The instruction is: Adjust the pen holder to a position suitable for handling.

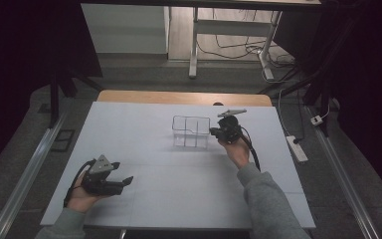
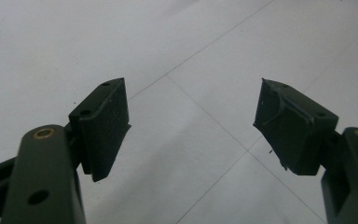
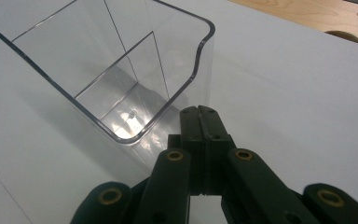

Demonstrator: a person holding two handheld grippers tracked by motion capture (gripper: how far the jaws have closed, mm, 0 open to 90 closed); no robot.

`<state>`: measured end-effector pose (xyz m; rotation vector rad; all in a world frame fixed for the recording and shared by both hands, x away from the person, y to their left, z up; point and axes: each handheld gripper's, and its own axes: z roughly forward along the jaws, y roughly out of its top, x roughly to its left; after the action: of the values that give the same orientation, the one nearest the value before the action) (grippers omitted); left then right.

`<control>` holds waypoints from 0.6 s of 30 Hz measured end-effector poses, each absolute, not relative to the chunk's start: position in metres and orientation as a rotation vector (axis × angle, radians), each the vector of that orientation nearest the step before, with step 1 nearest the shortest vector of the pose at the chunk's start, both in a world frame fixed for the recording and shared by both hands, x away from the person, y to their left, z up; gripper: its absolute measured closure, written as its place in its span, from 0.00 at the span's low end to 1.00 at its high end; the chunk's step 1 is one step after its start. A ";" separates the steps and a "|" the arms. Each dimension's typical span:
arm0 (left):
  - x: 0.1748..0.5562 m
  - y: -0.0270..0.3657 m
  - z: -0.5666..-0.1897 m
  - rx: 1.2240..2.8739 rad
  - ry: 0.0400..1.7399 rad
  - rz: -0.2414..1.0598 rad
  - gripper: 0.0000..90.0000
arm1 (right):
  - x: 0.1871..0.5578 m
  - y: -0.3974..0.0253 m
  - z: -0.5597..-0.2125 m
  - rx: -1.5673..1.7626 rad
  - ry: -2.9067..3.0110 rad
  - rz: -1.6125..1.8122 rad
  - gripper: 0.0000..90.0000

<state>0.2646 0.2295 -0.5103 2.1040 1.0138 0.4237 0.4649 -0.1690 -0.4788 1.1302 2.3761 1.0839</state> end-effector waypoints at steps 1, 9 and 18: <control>0.265 0.229 -0.511 2.105 1.013 0.423 0.29 | 0.465 -0.168 -0.479 1.124 2.382 1.078 1.00; 0.265 0.229 -0.511 2.112 1.012 0.418 0.29 | 0.465 -0.163 -0.481 1.116 2.383 1.092 1.00; 0.265 0.229 -0.512 2.113 1.013 0.420 0.29 | 0.463 -0.166 -0.478 1.100 2.374 1.074 1.00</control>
<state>0.2648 0.2290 -0.5116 2.1135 1.0130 0.4204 0.4625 -0.1659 -0.4778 1.0999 2.3738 1.0742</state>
